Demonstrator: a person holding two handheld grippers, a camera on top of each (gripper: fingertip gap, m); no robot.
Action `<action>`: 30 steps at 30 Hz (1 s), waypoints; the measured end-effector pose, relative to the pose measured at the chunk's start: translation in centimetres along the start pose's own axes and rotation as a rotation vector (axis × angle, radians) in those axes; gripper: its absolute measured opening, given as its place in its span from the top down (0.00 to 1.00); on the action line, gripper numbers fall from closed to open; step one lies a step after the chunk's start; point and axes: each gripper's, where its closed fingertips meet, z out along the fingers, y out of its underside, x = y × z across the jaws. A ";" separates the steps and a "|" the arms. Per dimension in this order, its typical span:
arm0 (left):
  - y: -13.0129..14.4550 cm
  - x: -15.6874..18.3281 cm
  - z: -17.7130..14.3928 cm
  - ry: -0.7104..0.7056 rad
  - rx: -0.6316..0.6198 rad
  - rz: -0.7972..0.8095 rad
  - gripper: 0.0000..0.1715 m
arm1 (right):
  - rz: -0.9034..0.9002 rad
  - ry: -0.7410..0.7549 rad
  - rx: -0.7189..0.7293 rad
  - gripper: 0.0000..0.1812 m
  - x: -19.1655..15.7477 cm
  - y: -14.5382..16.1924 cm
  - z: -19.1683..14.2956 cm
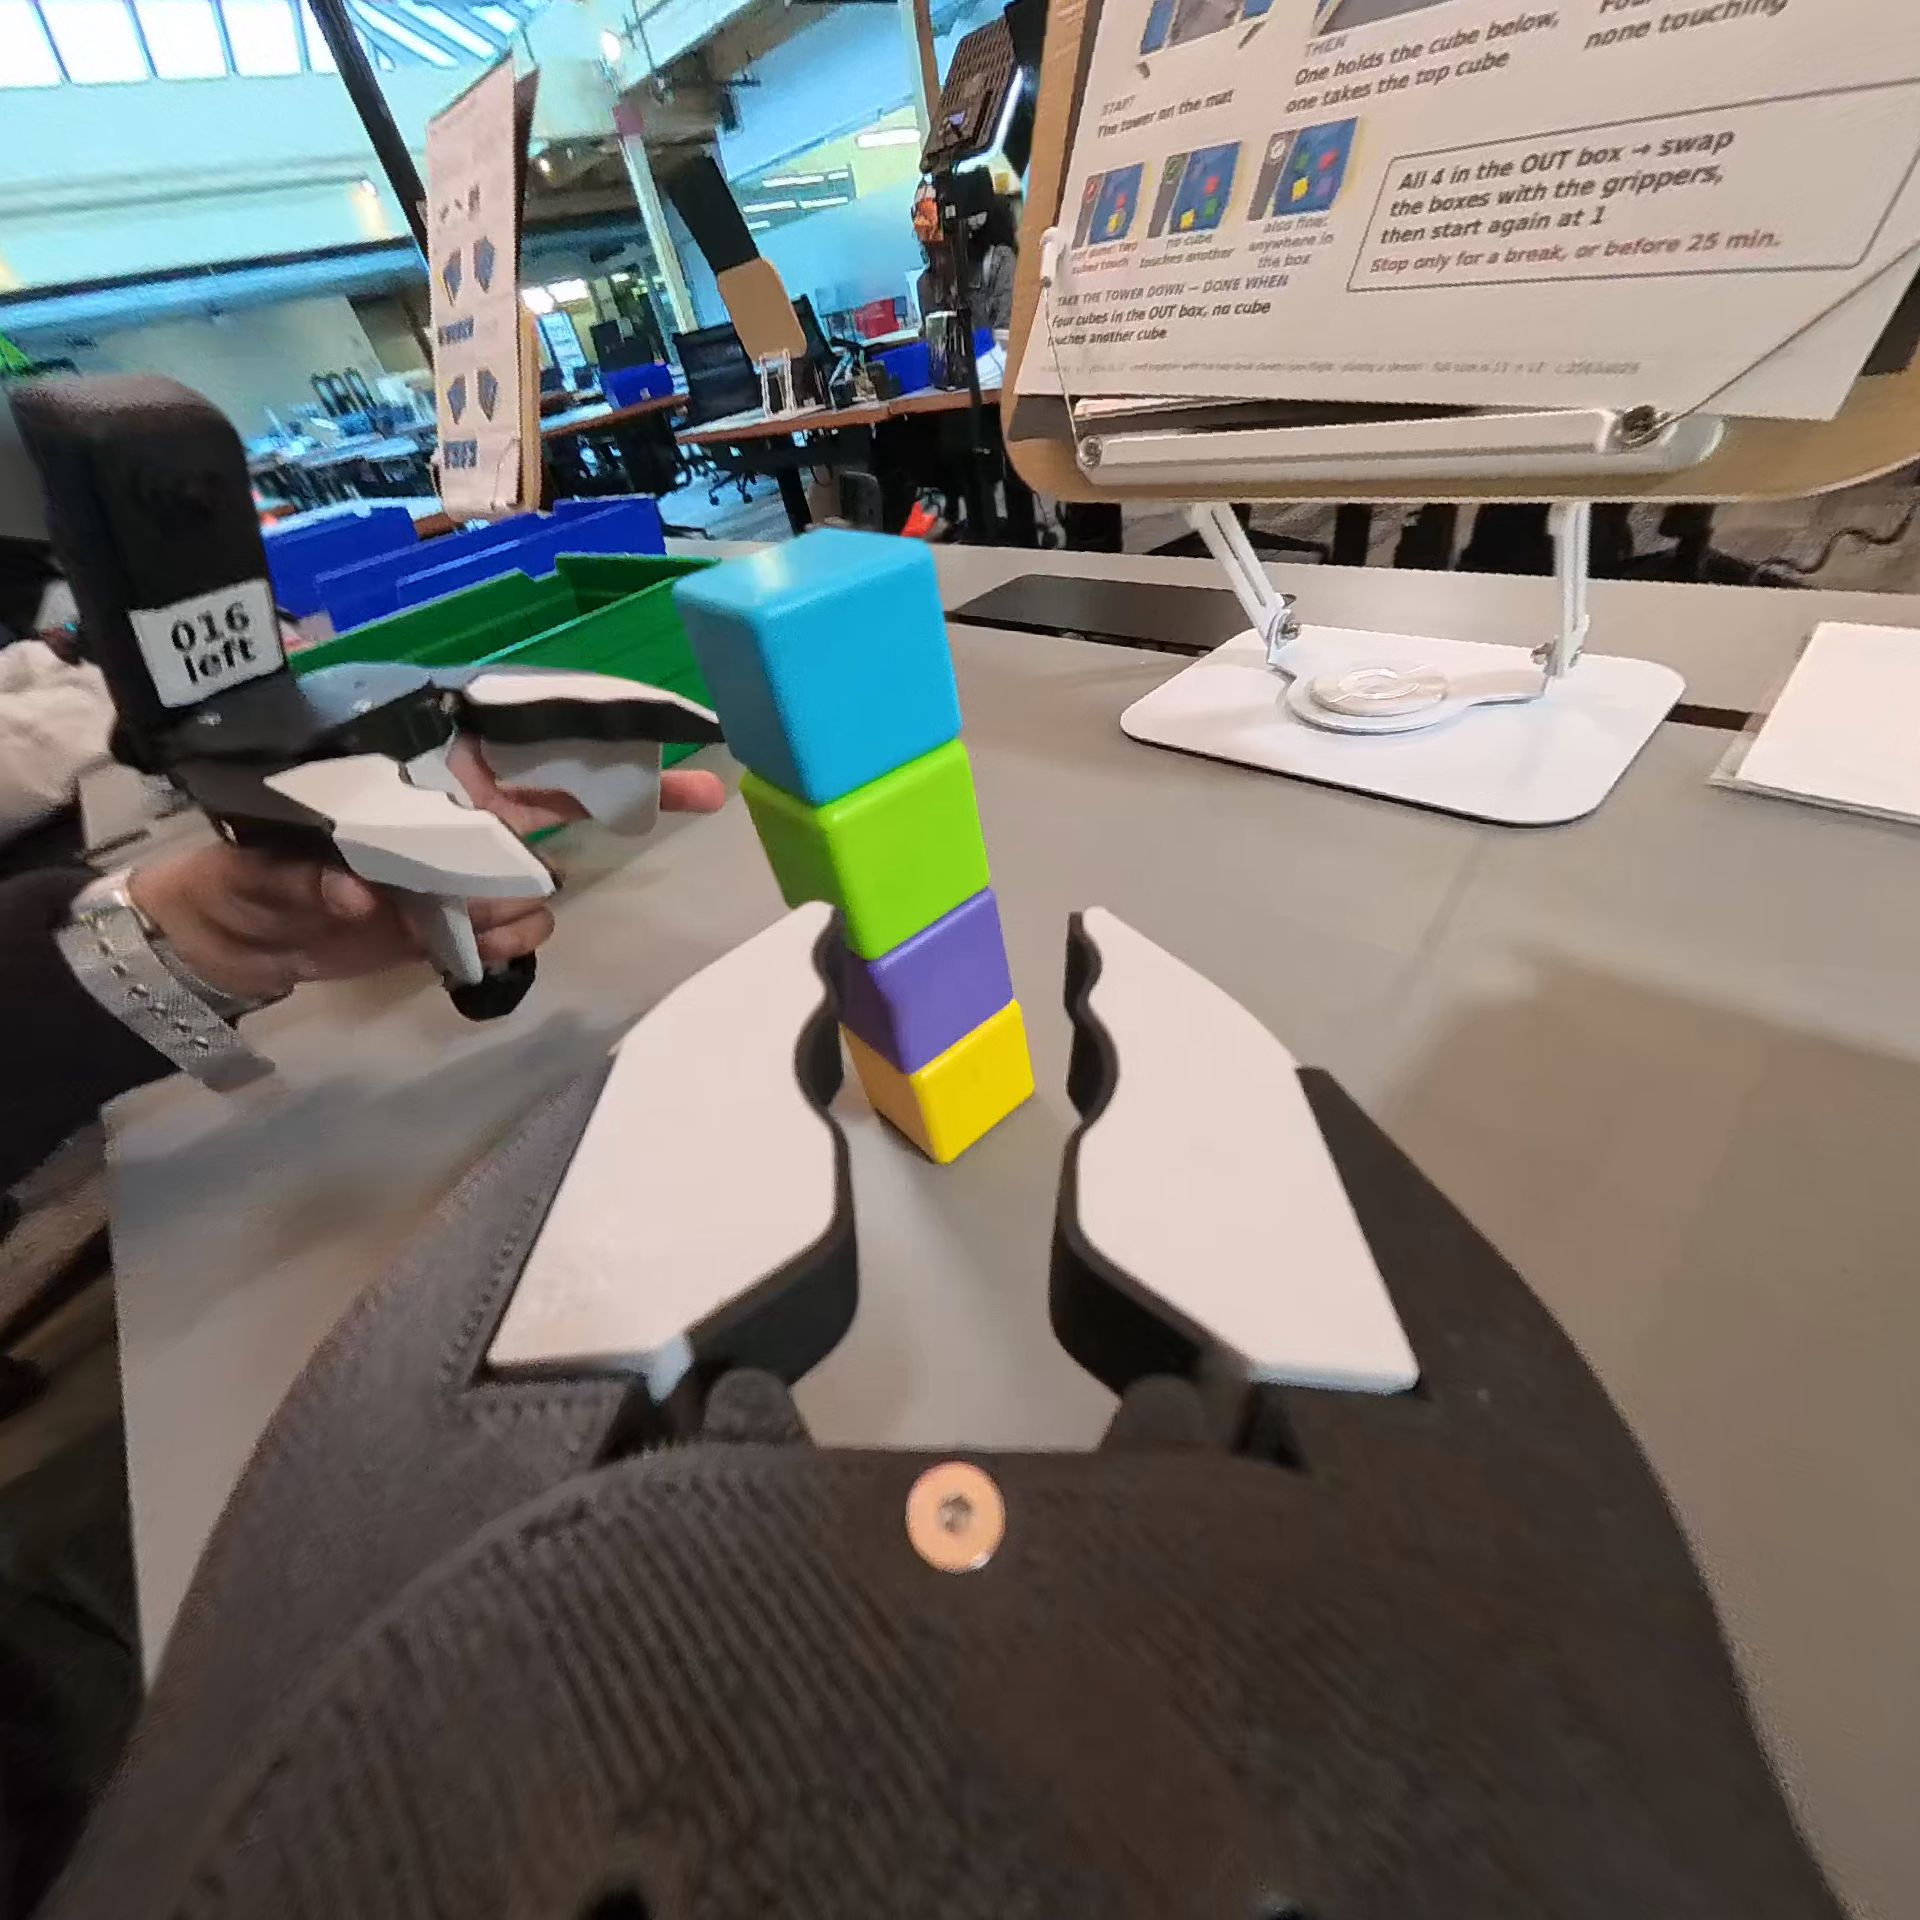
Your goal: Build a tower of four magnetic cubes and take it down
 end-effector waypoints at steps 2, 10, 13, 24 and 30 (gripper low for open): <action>0.2 -0.2 -0.3 -0.021 -0.012 0.002 0.47 | 0.034 -0.006 0.017 0.76 0.2 -0.4 0.2; 1.0 -0.5 -1.6 -0.080 -0.036 -0.007 0.47 | -0.008 -0.016 0.053 0.73 0.3 -1.6 1.1; 1.4 -0.6 -1.8 -0.083 -0.050 -0.004 0.47 | -0.002 -0.019 0.061 0.74 0.3 -1.8 1.2; 1.7 1.1 0.2 0.024 -0.089 -0.012 0.47 | 0.092 -0.083 0.027 0.71 -1.2 -0.4 0.8; 2.7 2.7 2.4 0.111 -0.160 0.012 0.44 | 0.047 -0.076 -0.020 0.71 -2.1 0.8 -0.2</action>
